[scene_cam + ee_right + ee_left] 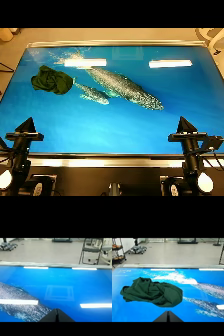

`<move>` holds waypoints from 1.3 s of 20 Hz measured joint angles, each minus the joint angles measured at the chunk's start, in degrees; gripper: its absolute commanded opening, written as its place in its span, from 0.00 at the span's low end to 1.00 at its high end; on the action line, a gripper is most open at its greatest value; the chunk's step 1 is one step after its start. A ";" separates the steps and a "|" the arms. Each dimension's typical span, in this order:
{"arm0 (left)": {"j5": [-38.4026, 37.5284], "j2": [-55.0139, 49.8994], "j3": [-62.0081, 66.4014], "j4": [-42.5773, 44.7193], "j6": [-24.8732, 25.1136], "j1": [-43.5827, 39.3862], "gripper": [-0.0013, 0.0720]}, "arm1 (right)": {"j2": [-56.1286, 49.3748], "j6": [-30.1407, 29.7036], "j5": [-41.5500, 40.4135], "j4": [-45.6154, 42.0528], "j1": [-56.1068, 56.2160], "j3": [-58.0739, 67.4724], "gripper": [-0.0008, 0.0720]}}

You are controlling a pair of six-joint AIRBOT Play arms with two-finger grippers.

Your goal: Fold the shirts.

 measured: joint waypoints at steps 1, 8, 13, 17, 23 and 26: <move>0.00 0.00 0.00 0.00 -0.33 0.00 0.08 | -0.02 0.37 -0.37 0.02 0.00 0.13 0.03; -2.73 -0.07 4.44 2.01 -7.45 -0.02 0.08 | -0.94 -9.25 4.31 -5.09 0.04 6.27 0.03; -9.29 -5.46 15.85 13.33 -3.39 -0.09 0.08 | -11.80 -16.87 9.35 -13.79 0.00 19.28 0.03; -12.74 -19.63 27.98 21.46 -3.15 -0.09 0.08 | -29.81 -13.11 19.67 -23.32 0.00 34.32 0.03; -25.24 -47.28 42.82 42.25 -24.30 -0.09 0.08 | -55.10 17.90 49.05 -54.55 0.00 56.63 0.03; -37.68 -57.00 48.59 51.89 -39.63 -0.09 0.08 | -60.08 28.74 60.06 -63.32 0.00 61.31 0.03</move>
